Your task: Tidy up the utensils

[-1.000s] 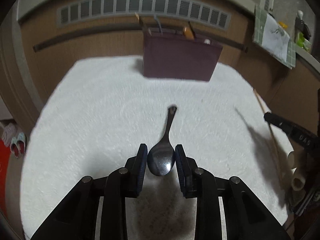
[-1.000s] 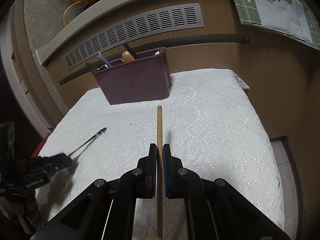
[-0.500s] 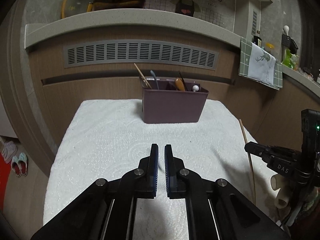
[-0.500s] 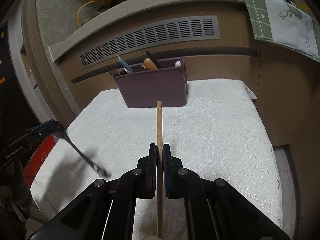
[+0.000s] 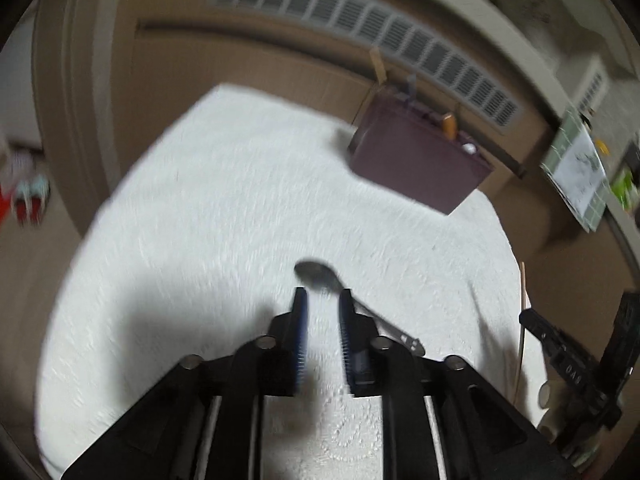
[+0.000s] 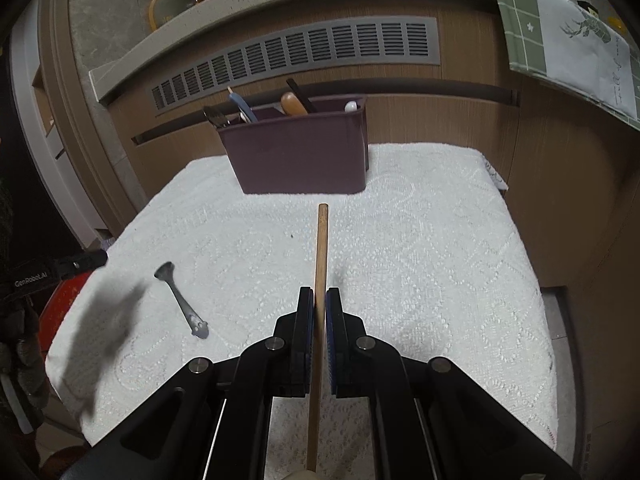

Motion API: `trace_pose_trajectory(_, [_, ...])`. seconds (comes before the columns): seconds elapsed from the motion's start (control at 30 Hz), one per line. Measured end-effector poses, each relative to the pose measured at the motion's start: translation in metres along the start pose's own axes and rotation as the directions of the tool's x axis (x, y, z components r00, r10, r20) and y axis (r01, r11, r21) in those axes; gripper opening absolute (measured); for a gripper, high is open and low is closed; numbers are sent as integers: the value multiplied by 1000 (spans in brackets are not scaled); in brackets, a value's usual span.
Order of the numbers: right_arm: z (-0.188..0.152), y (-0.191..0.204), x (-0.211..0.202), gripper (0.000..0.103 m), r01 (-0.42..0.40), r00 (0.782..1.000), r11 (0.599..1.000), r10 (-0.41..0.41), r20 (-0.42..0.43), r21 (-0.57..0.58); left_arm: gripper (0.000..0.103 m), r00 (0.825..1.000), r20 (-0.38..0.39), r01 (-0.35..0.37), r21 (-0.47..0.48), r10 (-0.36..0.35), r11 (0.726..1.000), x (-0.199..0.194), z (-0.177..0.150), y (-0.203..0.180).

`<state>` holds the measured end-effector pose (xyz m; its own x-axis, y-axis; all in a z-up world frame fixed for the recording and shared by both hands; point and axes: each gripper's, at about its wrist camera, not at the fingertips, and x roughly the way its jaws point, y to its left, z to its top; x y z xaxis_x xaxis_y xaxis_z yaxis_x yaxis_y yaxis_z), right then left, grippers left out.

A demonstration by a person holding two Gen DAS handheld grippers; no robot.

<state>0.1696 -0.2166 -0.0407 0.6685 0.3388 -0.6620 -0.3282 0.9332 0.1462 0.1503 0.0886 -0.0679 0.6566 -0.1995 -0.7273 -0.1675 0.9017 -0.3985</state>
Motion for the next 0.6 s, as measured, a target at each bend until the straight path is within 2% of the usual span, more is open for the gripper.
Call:
trace_pose_trajectory(0.03, [-2,0,3,6,1,1000,1000,-1,-8,0,33,1000,-24,8,-33,-9,999,8,-1,4])
trace_pose_trajectory(0.07, [-3,0,5,6,0,1000,1000,0,-16,-1,35,999,-47,17,-63,-20,998,17,-3,7])
trace_pose_trajectory(0.17, [-9,-3,14,6,-13,999,1000,14,-48,7,35,997,-76,8,-88,-15,996,38,-1,3])
trace_pose_trajectory(0.23, [-12,-7,20,7,-24,997,1000,25,-72,16,36,998,-56,-6,-65,3,998,46,6,-6])
trace_pose_trajectory(0.37, [-16,-8,28,8,1,995,1000,-4,-96,-25,37,998,-64,-16,42,18,999,70,21,-32])
trace_pose_trajectory(0.43, [-17,-8,32,8,15,993,998,-21,-114,-55,38,998,-61,-26,135,34,991,83,25,-51])
trace_pose_trajectory(0.53, [-15,-12,40,10,59,987,996,-68,-144,-64,42,996,-91,37,268,-13,963,99,25,-79])
trace_pose_trajectory(0.6, [-12,-16,47,10,90,982,994,-99,-160,-67,45,995,-93,62,356,-31,932,103,21,-93])
